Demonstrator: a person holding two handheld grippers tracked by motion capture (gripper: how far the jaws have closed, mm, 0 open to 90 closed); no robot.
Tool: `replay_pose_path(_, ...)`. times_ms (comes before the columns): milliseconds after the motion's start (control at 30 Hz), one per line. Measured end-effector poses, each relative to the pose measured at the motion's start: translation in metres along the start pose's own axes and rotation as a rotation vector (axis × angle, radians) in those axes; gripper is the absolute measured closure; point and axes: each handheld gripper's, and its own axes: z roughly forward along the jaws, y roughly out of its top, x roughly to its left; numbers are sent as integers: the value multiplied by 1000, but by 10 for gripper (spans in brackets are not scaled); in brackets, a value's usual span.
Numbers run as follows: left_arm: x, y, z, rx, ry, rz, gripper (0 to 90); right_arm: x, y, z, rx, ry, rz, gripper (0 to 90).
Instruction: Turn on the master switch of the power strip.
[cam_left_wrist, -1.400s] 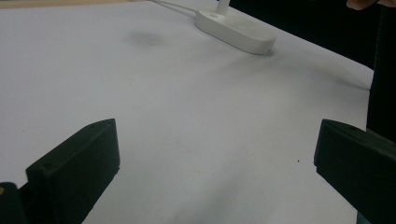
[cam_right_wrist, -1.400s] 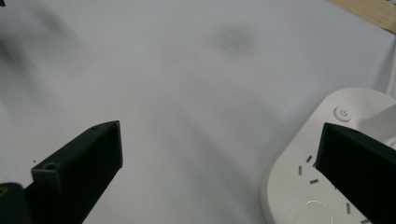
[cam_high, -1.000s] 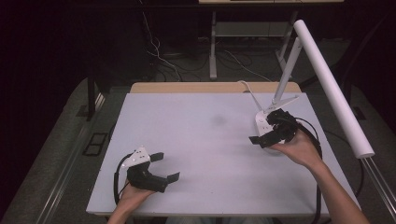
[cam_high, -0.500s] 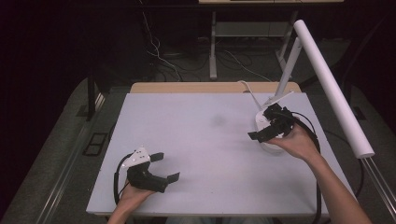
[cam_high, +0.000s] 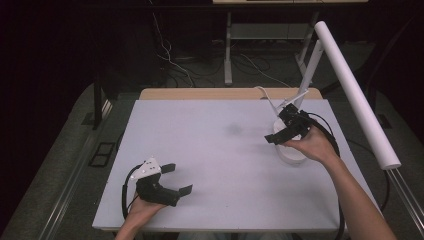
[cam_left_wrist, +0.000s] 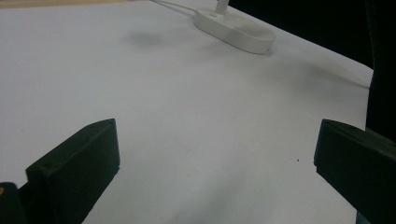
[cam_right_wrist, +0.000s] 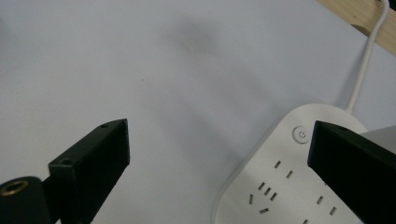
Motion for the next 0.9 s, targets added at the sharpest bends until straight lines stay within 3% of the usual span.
replay_pose_path(567, 0, 0, 0, 0, -1, 4, 0, -11, 19, 12, 63, -56, 11, 407)
replay_pose_path(800, 1, 0, -1, 1, -1, 4, 0, -12, 24, 20, 127, -146, -20, 584)
replay_pose_path(900, 1, 0, -1, 1, -1, 5, 0, -11, 26, 23, 139, -158, -32, 627)
